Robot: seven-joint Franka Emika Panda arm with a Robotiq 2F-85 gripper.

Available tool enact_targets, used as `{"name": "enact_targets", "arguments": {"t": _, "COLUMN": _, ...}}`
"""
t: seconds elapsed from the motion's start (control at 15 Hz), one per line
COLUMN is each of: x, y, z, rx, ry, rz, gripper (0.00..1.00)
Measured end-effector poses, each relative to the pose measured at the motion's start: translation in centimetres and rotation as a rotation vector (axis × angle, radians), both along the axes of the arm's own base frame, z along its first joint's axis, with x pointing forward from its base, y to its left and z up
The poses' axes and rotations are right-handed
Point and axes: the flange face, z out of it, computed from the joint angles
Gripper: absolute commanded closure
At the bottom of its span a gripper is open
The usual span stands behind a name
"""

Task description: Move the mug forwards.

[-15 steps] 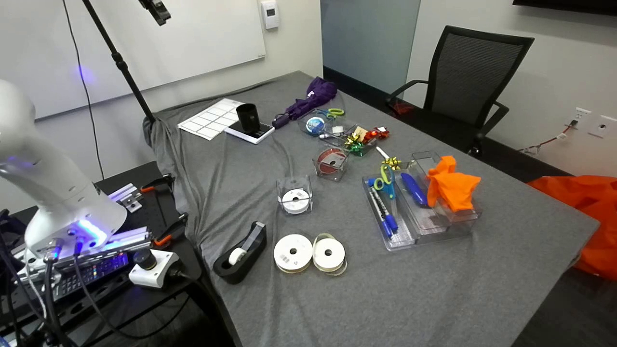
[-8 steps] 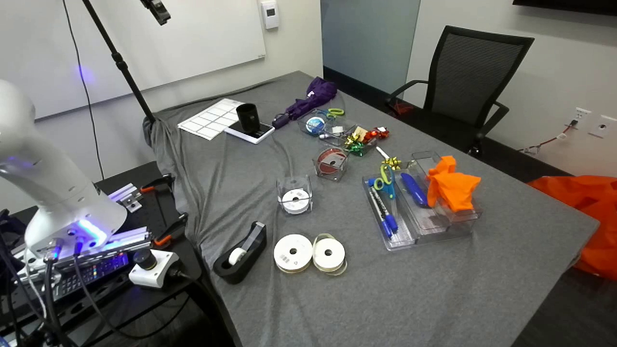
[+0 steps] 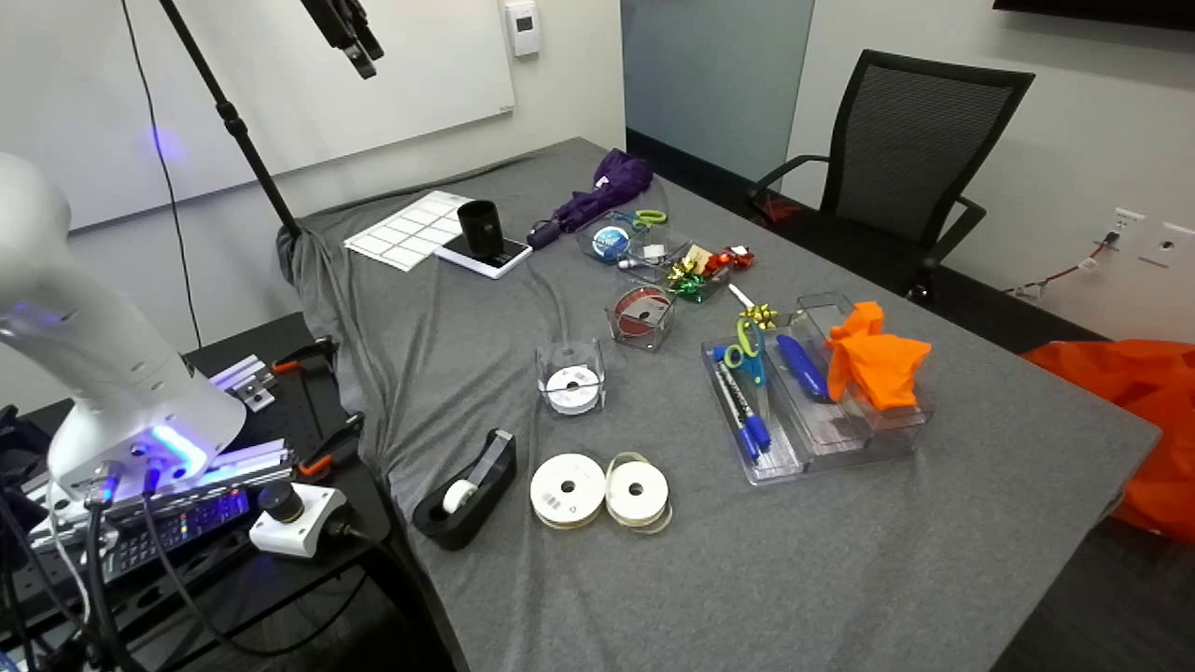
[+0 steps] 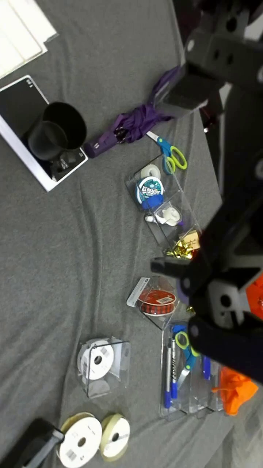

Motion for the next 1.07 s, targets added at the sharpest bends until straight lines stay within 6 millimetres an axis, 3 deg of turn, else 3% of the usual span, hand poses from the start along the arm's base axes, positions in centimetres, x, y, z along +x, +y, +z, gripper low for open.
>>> {"name": "enact_targets", "arguments": {"t": 0.6, "x": 8.1, "y": 0.3, "z": -7.3, "rx": 0.265, "ry": -0.045, "rz": -0.448, "gripper": 0.00}}
{"name": "enact_targets", "arguments": {"t": 0.87, "x": 10.6, "y": 0.6, "z": -8.9, "rx": 0.344, "ry": -0.053, "rz": -0.598, "gripper": 0.00}}
{"name": "enact_targets", "arguments": {"t": 1.07, "x": 10.9, "y": 0.6, "z": -8.9, "rx": 0.351, "ry": -0.053, "rz": -0.610, "gripper": 0.00}}
